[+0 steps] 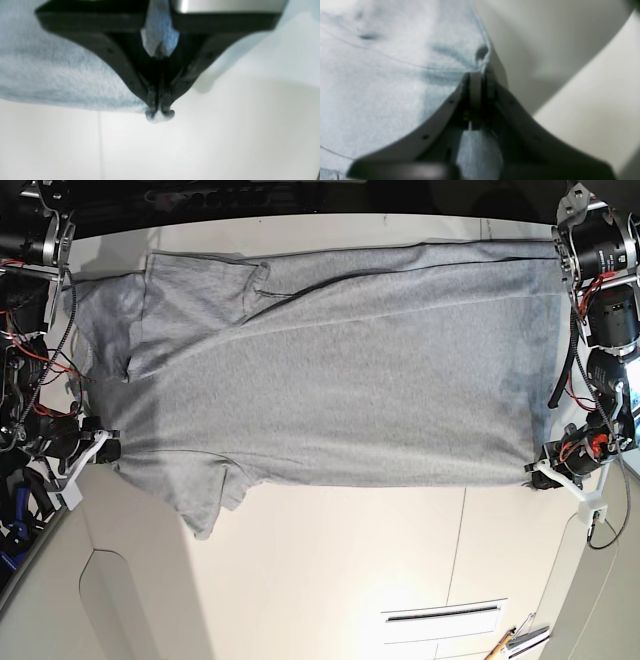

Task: Fold the T-shirt properly
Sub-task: 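Lift the hem and fold it over onto the collar half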

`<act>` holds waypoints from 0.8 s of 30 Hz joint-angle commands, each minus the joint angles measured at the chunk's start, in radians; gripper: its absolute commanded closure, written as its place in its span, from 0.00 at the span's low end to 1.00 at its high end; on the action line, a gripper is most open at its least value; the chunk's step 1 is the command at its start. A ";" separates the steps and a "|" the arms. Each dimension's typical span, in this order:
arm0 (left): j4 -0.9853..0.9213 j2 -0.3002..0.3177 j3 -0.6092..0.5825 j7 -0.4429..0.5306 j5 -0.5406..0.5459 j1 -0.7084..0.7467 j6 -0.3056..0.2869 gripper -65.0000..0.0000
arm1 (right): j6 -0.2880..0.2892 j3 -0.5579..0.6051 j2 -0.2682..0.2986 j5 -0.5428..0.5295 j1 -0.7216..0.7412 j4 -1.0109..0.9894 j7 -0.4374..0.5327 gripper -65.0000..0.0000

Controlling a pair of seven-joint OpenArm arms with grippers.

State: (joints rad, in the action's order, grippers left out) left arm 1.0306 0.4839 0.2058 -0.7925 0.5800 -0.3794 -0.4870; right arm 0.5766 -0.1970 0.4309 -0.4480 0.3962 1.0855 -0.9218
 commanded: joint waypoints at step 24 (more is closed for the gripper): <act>0.558 0.034 0.376 -0.213 0.277 0.613 -0.086 1.00 | -0.023 -0.304 0.018 -0.121 -0.439 0.533 -0.169 1.00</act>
State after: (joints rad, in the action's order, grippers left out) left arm 1.5719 0.4927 0.5694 -1.0248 0.8646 0.2436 -0.5812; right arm 0.5587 -0.4870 0.4259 -0.5800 -0.0555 1.6035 -1.1049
